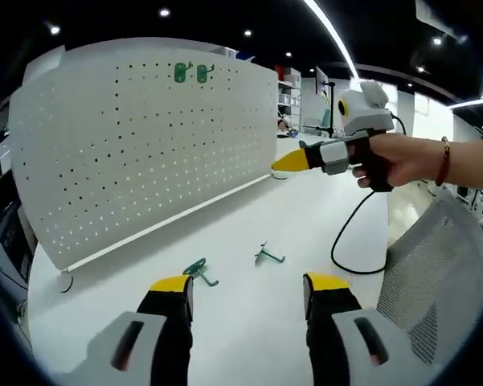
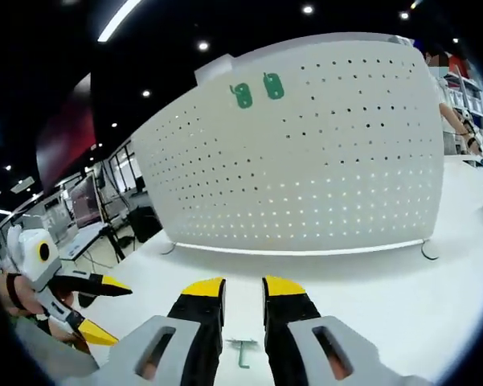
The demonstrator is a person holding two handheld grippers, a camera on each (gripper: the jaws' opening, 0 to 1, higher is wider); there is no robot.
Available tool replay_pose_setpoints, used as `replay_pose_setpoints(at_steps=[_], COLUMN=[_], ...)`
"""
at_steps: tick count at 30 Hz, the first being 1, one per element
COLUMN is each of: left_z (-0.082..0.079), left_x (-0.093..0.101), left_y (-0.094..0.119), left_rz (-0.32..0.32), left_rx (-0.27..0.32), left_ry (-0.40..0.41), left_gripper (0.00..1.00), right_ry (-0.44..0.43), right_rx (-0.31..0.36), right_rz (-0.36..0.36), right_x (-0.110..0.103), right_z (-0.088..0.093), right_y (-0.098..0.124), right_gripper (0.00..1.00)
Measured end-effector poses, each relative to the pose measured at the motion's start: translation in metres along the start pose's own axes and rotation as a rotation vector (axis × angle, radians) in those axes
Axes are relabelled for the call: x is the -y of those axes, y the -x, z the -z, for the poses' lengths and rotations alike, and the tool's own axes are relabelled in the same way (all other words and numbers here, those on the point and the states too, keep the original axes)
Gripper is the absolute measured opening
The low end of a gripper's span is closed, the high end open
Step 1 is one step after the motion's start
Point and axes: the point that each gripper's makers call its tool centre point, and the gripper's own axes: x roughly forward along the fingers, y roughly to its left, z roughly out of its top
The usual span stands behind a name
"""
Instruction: Insert the hook assembly into the mounting plate slot until the hook locks in place.
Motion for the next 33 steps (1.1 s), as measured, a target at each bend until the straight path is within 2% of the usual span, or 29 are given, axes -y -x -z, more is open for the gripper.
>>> replay_pose_setpoints(at_steps=[10,22,28,31,33], left_z=[0.008,0.019,0.026,0.029,0.03], left_x=[-0.007,-0.032,-0.039,-0.045,-0.046], left_y=[-0.014,-0.024,-0.032,-0.037,-0.041], left_rz=[-0.007,-0.052,-0.06,-0.079,-0.069], left_rx=[-0.037,-0.098,-0.129,-0.141,-0.147], left_ry=[-0.007,-0.01,-0.003,-0.016,-0.012], left_gripper=[0.56,0.52,0.49,0.48,0.48], right_ry=[-0.002,-0.023,-0.016,-0.026,-0.016], right_rx=[-0.008,-0.028,-0.064,-0.052,-0.071], right_rz=[-0.03,-0.052,-0.065,-0.078,-0.086], right_x=[-0.008,-0.015,-0.016,-0.016,-0.017], right_z=[0.009,0.021,0.033,0.032,0.036], right_y=[0.006,0.004,0.003,0.003,0.002], right_gripper=[0.2,0.2,0.2,0.19,0.19])
